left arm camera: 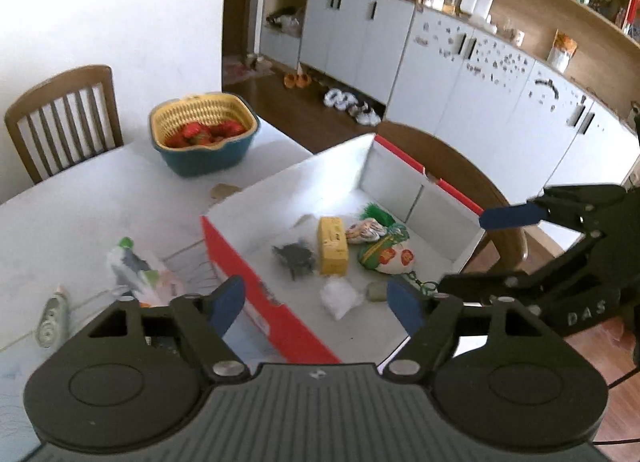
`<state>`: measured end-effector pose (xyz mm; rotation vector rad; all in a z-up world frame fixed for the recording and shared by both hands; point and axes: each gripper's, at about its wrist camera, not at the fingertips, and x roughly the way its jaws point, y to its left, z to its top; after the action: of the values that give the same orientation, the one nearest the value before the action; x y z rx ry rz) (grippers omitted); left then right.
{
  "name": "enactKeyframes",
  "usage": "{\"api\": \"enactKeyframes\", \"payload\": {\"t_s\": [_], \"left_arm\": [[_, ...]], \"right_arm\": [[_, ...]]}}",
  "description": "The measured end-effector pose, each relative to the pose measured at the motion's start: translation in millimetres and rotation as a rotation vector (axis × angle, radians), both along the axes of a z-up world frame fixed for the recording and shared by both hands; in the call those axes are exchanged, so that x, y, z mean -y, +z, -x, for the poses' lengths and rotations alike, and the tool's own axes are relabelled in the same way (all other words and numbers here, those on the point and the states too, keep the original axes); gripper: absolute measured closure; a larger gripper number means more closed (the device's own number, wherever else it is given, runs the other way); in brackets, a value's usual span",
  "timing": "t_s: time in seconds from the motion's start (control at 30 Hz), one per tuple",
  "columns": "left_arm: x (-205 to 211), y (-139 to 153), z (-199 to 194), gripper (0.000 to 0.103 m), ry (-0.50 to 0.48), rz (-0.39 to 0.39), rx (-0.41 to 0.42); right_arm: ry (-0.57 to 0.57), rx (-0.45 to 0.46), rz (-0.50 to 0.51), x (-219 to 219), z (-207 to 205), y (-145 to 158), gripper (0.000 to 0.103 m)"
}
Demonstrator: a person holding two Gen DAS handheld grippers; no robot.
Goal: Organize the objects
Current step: 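Withdraw both tools from the shoebox back toward the placemat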
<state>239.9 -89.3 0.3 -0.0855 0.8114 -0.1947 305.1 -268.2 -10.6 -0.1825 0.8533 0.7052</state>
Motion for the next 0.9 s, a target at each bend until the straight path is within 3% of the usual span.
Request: {"api": "enactKeyframes", "payload": {"t_s": [0.23, 0.47, 0.67, 0.77, 0.9], "left_arm": [[-34.2, 8.3, 32.2, 0.02, 0.034, 0.008, 0.047], [-78.7, 3.9, 58.0, 0.016, 0.101, 0.053, 0.038], [-116.1, -4.7, 80.6, 0.011, 0.148, 0.042, 0.049], [-134.5, -10.2, 92.2, 0.001, 0.168, 0.046, 0.057], [-153.0, -19.9, 104.6, 0.0, 0.191, 0.034, 0.064]], "right_arm": [[0.004, 0.02, -0.043, -19.1, 34.0, 7.7, 0.003], [0.003, 0.009, -0.071, -43.7, 60.9, 7.1, 0.003], [0.012, -0.022, -0.09, -69.1, 78.9, 2.1, 0.003], [0.035, -0.026, -0.087, -85.0, 89.7, -1.7, 0.003], [0.07, -0.014, -0.073, -107.5, 104.5, -6.7, 0.003]]}}
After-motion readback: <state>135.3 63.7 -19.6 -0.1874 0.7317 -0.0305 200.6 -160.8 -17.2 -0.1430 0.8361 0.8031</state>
